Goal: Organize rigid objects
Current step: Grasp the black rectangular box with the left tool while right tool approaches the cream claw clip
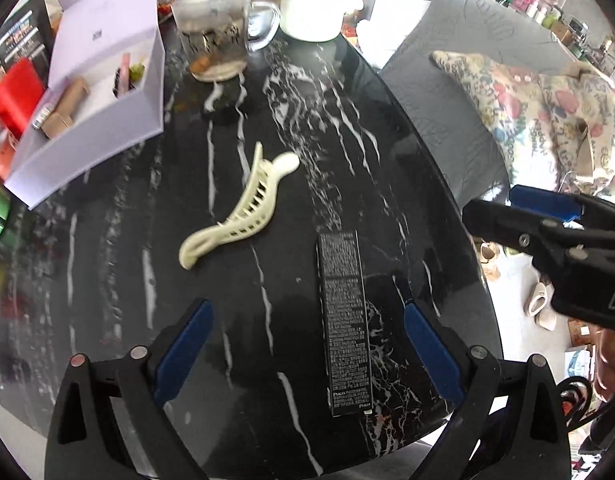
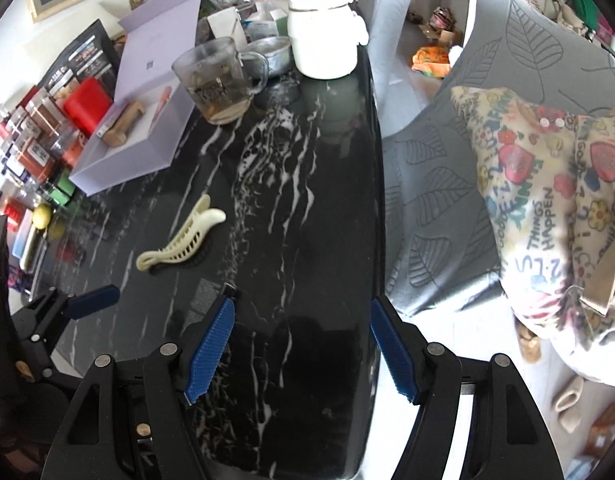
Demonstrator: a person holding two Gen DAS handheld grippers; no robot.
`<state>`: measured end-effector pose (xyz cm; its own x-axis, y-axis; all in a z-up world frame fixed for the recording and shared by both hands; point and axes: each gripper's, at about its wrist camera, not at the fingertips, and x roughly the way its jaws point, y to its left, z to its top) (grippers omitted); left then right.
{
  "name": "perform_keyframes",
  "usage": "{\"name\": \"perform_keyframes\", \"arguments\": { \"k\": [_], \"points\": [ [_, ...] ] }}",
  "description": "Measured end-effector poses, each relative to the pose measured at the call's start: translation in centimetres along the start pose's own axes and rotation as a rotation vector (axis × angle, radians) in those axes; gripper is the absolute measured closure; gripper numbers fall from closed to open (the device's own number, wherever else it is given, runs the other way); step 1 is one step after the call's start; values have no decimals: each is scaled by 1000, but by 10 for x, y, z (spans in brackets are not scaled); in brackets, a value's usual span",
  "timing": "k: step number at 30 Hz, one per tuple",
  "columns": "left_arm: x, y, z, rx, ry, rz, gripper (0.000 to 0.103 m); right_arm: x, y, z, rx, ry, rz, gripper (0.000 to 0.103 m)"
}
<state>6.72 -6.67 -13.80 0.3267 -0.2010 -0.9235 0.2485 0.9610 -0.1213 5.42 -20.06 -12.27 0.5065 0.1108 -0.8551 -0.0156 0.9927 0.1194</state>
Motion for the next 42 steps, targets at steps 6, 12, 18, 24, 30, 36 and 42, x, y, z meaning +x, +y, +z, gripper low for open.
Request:
{"name": "perform_keyframes", "arguments": {
  "k": [6, 12, 18, 24, 30, 36, 42],
  "points": [
    [20, 1, -7, 3, 40, -13, 29, 10, 0, 6, -7, -3, -6, 32],
    [22, 6, -13, 44, 19, 10, 53, 24, 10, 19, -33, 6, 22, 32],
    [16, 24, -18, 47, 12, 46, 78, 40, 33, 31, -100, 26, 57, 3],
    [-2, 68, -28, -43, 39, 61, 78, 51, 60, 39, -179, -1, 103, 0],
    [-22, 111, -30, -131, 20, 116, 78, 62, 92, 43, -291, -38, 138, 0],
    [-26, 141, -19, -185, -10, 146, 78, 76, 116, 49, -371, -54, 145, 0],
    [-28, 158, -17, -222, -22, 144, 78, 91, 126, 53, -412, -27, 147, 0]
  ]
}}
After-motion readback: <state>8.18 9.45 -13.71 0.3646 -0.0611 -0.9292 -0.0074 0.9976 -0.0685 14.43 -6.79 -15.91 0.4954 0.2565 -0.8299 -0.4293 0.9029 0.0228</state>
